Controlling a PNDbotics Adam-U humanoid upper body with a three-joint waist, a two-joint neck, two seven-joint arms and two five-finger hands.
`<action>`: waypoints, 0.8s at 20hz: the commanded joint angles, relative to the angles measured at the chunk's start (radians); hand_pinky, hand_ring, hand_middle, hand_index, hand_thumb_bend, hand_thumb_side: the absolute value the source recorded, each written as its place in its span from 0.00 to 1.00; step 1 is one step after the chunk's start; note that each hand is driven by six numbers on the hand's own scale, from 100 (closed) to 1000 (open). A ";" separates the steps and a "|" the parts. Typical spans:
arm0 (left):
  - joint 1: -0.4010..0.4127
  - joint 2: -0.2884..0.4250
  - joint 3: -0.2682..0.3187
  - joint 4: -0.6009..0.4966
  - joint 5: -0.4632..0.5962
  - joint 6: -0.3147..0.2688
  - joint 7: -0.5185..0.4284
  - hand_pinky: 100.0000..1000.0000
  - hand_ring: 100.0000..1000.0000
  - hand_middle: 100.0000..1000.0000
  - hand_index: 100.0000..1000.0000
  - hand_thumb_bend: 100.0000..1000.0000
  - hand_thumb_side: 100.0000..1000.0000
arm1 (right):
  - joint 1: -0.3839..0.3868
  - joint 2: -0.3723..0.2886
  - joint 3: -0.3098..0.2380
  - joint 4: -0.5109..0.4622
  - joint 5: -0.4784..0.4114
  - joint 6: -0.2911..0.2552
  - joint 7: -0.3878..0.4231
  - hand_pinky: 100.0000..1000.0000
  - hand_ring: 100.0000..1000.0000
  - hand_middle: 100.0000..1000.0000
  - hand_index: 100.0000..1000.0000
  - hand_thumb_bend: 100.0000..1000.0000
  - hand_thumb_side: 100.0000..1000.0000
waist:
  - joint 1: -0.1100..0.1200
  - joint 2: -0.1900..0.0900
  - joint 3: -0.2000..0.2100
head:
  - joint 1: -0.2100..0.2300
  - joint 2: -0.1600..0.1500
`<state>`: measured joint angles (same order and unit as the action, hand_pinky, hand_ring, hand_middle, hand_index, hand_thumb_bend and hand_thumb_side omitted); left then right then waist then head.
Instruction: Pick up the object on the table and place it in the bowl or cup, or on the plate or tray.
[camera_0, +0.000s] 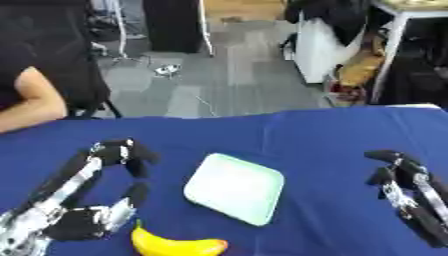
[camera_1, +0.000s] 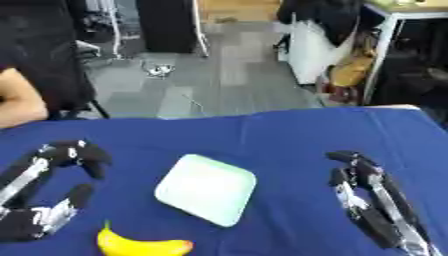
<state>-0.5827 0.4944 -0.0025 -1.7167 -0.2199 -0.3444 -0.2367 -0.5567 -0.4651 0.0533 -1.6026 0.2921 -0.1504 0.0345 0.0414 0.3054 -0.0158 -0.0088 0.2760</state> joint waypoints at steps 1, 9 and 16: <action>-0.009 0.020 0.001 -0.022 -0.002 0.002 0.001 0.45 0.51 0.59 0.75 0.00 0.69 | -0.020 -0.006 -0.008 -0.009 0.003 -0.003 -0.003 0.34 0.51 0.78 0.84 0.00 0.86 | -0.002 -0.017 0.003 | -0.005 -0.002; -0.009 0.024 0.000 -0.024 -0.003 0.003 0.003 0.45 0.51 0.60 0.75 0.00 0.68 | -0.022 -0.005 -0.008 -0.008 0.003 -0.005 -0.002 0.34 0.51 0.78 0.85 0.00 0.86 | -0.002 -0.018 0.004 | -0.006 -0.003; -0.009 0.027 -0.002 -0.025 -0.004 0.005 0.003 0.45 0.51 0.60 0.75 0.00 0.68 | -0.023 -0.004 -0.008 -0.006 0.004 -0.005 -0.001 0.34 0.51 0.78 0.85 0.00 0.86 | -0.001 -0.019 0.004 | -0.007 -0.004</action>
<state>-0.5827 0.4951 -0.0082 -1.7229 -0.2212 -0.3425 -0.2376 -0.5653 -0.4576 0.0533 -1.5983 0.2921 -0.1515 0.0355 0.0414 0.3054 -0.0134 -0.0091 0.2760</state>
